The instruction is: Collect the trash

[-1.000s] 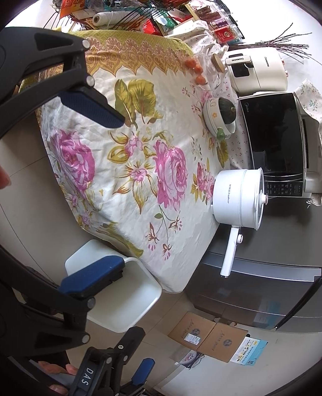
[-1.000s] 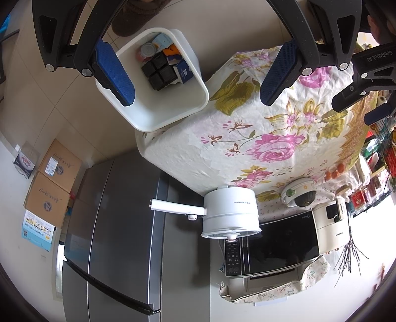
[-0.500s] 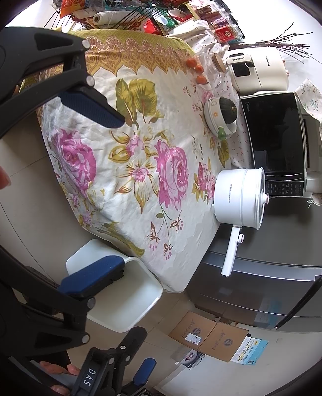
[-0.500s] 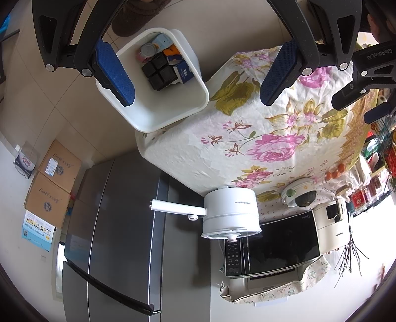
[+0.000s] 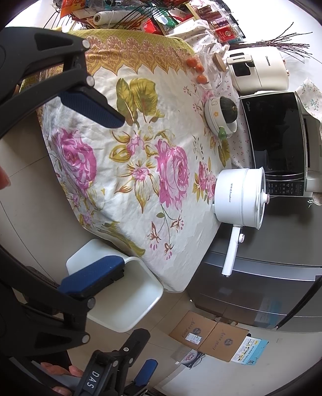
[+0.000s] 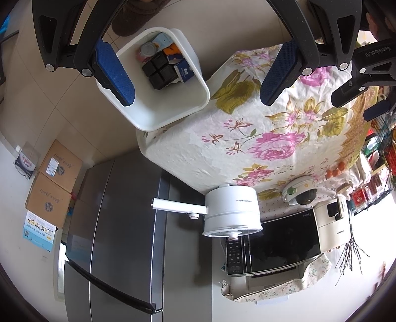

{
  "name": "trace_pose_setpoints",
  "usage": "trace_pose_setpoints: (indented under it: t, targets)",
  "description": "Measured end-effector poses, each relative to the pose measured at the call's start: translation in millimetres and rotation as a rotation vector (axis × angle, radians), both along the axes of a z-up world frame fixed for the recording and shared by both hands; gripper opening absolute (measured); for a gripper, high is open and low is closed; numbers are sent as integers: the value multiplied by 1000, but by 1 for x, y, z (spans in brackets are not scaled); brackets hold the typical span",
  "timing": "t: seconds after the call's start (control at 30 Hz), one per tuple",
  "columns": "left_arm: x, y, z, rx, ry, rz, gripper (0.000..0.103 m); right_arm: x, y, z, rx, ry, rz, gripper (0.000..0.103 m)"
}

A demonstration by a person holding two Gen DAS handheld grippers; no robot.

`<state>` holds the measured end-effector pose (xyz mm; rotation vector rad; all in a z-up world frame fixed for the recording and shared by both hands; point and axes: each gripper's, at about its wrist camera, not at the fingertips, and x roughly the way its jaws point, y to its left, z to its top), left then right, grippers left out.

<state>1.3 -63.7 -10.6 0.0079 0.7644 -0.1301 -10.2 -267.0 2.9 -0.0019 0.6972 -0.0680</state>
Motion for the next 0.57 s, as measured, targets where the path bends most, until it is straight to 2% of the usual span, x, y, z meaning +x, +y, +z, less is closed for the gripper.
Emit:
trace_pose_setpoints:
  t: [0.57]
  targets:
    - [2, 5, -1, -16, 20, -11, 102, 0, 0, 1, 1, -2, -2, 102]
